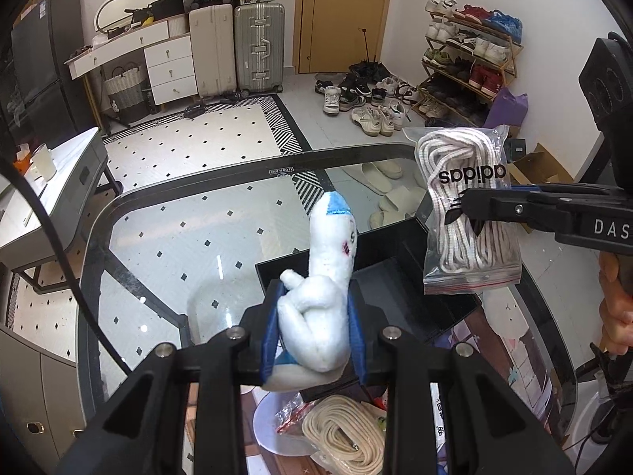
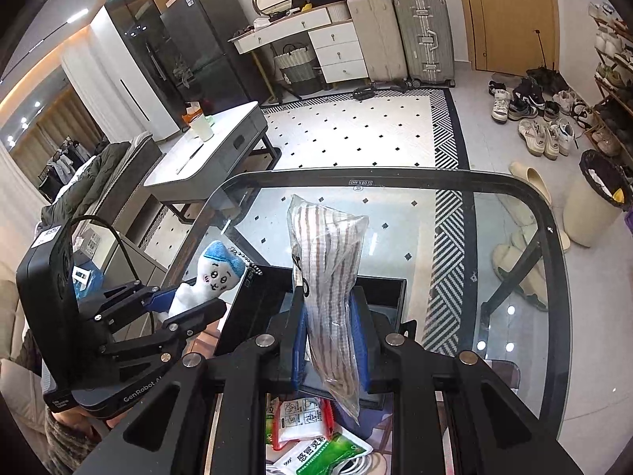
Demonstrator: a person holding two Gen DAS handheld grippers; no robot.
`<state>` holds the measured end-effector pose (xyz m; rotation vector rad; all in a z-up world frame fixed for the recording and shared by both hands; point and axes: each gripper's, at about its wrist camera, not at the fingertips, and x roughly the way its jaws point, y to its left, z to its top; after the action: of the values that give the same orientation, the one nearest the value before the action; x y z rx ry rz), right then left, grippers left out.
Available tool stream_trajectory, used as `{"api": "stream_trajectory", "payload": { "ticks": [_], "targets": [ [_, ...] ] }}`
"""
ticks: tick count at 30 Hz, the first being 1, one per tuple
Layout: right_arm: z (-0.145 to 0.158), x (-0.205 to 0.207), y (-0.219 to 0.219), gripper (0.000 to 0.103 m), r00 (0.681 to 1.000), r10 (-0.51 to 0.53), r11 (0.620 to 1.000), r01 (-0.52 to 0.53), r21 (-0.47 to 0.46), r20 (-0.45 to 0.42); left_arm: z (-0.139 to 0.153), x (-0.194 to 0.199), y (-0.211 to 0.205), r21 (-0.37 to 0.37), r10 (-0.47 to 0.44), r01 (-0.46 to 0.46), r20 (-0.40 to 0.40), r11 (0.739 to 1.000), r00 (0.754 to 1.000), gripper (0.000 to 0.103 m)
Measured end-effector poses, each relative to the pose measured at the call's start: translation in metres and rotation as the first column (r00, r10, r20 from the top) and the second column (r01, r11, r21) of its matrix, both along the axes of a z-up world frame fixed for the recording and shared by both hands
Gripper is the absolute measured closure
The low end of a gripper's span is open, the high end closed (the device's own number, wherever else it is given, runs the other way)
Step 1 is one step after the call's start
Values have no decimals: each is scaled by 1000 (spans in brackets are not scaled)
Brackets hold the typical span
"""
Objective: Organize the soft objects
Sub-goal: 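Carry the plush toy and adidas bag over the black box with both grippers, then lower both items into the black box and open both grippers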
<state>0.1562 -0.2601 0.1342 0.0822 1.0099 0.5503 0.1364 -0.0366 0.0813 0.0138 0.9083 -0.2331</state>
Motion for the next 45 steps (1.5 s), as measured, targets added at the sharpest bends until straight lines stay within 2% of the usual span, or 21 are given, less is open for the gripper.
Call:
{"api": "stream_trajectory", "payload": {
  "ticks": [17,25,33,40,42,44,45],
  "targets": [
    [-64,29,14,83,993,21,999,-24,-25,-120,-51,26,-24,-42,-50,45,-108,998,993,75],
    [-92,33,24,83,987,42,995,-55,-78,-157,-71,31,-33,-2,-35,35,-157,999,987,75],
    [-108,36,29,83,983,44,992,-64,-108,-179,-73,34,-44,49,-40,49,-172,998,984,73],
    [-106,34,26,82,985,41,990,-62,-126,-168,-73,37,-40,46,-47,57,-192,997,980,67],
    [-104,32,25,80,985,40,991,-61,-122,-168,-72,37,-39,41,-42,51,-192,998,980,62],
    [-101,29,25,77,986,45,989,-66,-129,-160,-70,36,-38,40,-40,48,-188,998,981,50],
    [-99,27,24,74,987,45,989,-65,-131,-155,-68,36,-38,41,-40,48,-186,998,982,50]
  ]
}}
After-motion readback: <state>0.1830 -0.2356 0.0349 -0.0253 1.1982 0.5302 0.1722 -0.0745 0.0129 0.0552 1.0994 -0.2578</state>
